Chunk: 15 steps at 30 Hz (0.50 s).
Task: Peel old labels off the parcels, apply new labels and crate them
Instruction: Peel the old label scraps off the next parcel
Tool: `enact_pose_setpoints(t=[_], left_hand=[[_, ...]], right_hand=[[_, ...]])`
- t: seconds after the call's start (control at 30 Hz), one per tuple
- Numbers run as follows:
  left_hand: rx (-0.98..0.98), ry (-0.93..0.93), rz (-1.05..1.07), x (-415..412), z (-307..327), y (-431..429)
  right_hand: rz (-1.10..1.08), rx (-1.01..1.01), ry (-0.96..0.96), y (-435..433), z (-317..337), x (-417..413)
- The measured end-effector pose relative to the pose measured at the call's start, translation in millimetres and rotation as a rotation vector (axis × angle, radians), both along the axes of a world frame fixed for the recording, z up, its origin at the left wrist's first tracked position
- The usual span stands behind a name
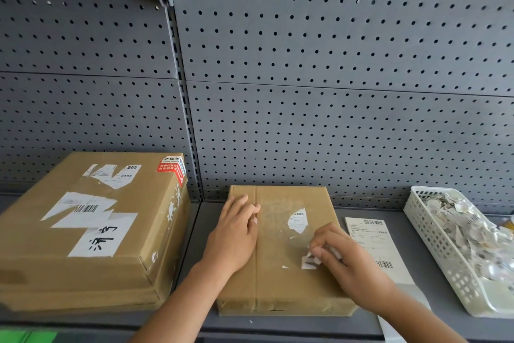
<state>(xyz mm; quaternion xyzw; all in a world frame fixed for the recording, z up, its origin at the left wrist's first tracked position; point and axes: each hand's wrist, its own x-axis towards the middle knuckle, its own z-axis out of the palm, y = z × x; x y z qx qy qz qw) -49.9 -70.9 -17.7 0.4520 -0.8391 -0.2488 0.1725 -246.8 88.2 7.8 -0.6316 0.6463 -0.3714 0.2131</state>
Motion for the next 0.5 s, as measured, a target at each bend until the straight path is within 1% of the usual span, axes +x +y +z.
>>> enact_pose_setpoints(t=[0.13,0.23,0.27,0.37,0.5], left_hand=[[0.005,-0.003,0.000,0.8,0.0,0.5],[0.006,-0.003,-0.003,0.6,0.2,0.5],[0.006,-0.005,-0.005,0.5,0.1,0.4],[0.009,-0.012,-0.010,0.0,-0.1,0.4],[0.006,-0.013,-0.010,-0.3,0.6,0.7]], right_hand=[[-0.144,0.060,-0.309,12.1,7.8,-8.5],[-0.190,0.055,-0.514,18.3,17.8,-8.1],[-0.205,0.044,-0.540,18.7,20.0,-7.6],[-0.286,-0.022,-0.483,17.3,26.0,-9.5],[-0.331,-0.021,-0.550,7.1,33.9,-12.0]])
